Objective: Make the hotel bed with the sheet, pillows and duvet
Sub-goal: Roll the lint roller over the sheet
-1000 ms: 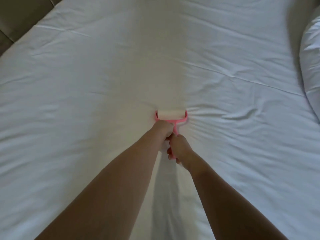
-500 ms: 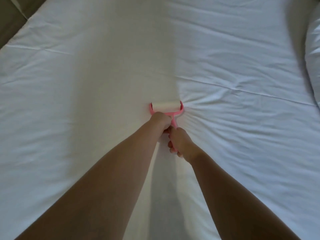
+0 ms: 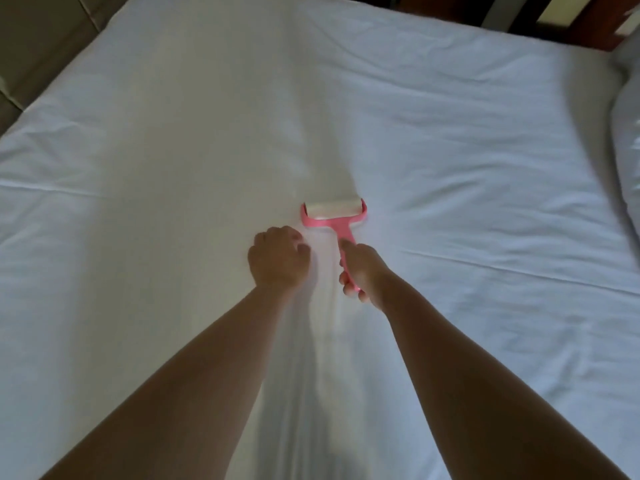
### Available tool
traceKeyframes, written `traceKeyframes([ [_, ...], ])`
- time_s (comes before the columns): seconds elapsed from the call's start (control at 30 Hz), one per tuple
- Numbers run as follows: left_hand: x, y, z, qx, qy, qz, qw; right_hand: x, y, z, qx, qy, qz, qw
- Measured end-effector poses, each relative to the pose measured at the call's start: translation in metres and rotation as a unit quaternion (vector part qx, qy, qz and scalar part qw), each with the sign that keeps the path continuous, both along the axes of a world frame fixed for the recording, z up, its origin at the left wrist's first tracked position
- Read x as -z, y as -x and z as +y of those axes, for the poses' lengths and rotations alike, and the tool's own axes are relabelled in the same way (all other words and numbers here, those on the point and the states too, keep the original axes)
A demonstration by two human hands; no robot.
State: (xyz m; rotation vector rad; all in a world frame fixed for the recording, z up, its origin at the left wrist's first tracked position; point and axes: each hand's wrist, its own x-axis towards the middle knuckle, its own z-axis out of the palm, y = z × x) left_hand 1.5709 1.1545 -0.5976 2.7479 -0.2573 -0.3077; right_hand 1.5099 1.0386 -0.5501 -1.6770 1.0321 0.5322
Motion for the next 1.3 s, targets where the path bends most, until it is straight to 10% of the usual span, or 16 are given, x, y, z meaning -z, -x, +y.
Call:
traceKeyframes([
  [0.67, 0.017, -0.086, -0.021, 0.031, -0.15, 0.294, 0.943, 0.023, -0.101, -0.013, 0.012, -0.009, -0.026, 1.0],
  [1.3, 0.027, -0.175, -0.072, -0.036, -0.127, 0.334, 0.933, 0.031, -0.243, -0.057, -0.007, -0.035, -0.039, 0.999],
])
